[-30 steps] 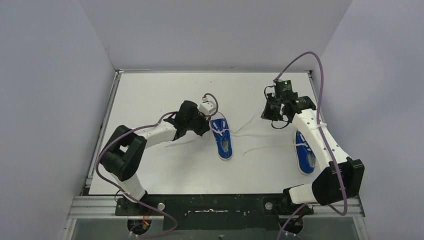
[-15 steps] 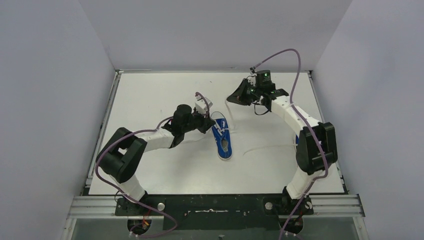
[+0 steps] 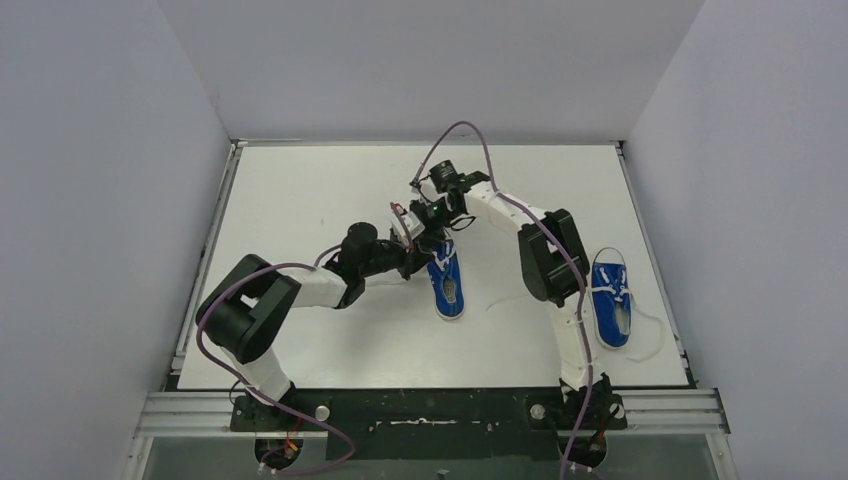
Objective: Tie the shoes
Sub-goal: Wrap the shoelace around the shoelace.
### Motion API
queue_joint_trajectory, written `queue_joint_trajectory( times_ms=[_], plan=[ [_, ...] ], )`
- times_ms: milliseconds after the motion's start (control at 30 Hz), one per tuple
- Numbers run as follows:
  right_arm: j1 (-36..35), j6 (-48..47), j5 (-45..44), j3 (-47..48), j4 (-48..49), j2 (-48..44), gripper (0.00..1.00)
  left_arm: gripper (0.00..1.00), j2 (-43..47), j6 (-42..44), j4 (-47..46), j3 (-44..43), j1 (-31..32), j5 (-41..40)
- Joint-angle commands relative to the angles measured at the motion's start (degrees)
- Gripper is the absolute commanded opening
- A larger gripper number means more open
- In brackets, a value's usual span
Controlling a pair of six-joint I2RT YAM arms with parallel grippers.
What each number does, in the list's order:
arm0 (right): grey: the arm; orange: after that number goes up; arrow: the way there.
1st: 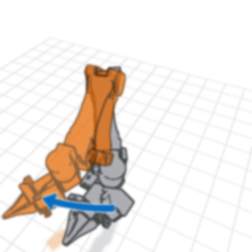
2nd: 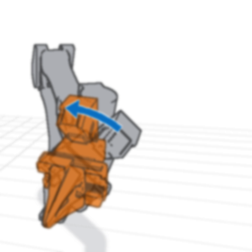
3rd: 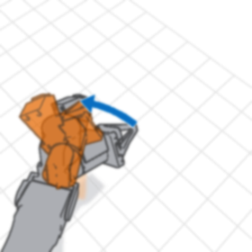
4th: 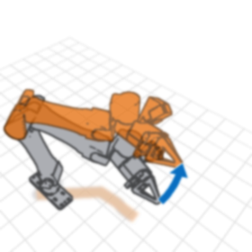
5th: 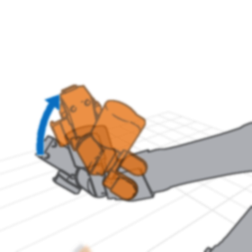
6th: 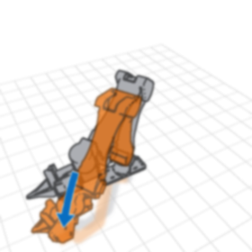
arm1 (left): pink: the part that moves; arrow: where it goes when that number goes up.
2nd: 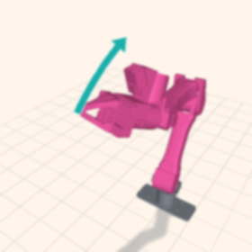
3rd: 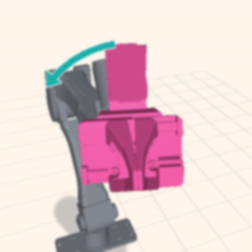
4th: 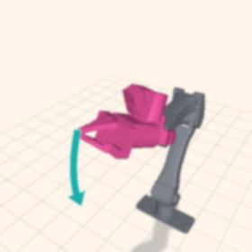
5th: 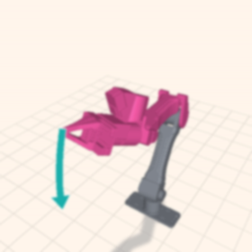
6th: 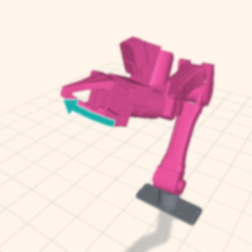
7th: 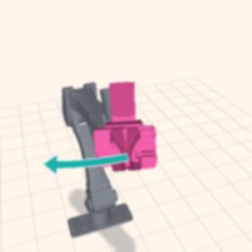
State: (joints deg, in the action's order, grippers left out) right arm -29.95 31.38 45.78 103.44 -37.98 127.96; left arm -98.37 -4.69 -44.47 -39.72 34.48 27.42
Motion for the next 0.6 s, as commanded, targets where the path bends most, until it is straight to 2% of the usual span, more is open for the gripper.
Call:
queue_joint_trajectory(
  times_ms=[0,200,333,400,467,567],
  plan=[
    [-3.1,-10.0,2.6,5.2,-16.0,2.0,0.02,0.0,-0.4,3.3,-8.1,1.2,0.3,6.2],
    [-4.3,-13.5,2.6,7.6,-25.0,3.6,0.13,0.0,-3.3,2.1,-14.5,3.6,0.3,7.4],
    [-0.8,-8.2,1.2,5.8,-19.0,-1.6,0.45,0.0,-4.7,-1.6,-18.0,4.0,0.4,6.8],
    [1.1,-6.6,0.5,8.4,-19.4,-2.8,0.59,0.0,-4.7,-4.1,-17.8,3.8,0.7,5.6],
    [3.1,-7.3,0.3,12.8,-23.2,-2.8,0.66,0.0,-4.7,-7.1,-17.6,3.7,0.7,4.5],
    [5.1,-10.2,-2.4,13.3,-25.2,-6.8,0.69,0.0,-3.8,-10.2,-13.0,2.8,0.7,2.0]
  ],
)
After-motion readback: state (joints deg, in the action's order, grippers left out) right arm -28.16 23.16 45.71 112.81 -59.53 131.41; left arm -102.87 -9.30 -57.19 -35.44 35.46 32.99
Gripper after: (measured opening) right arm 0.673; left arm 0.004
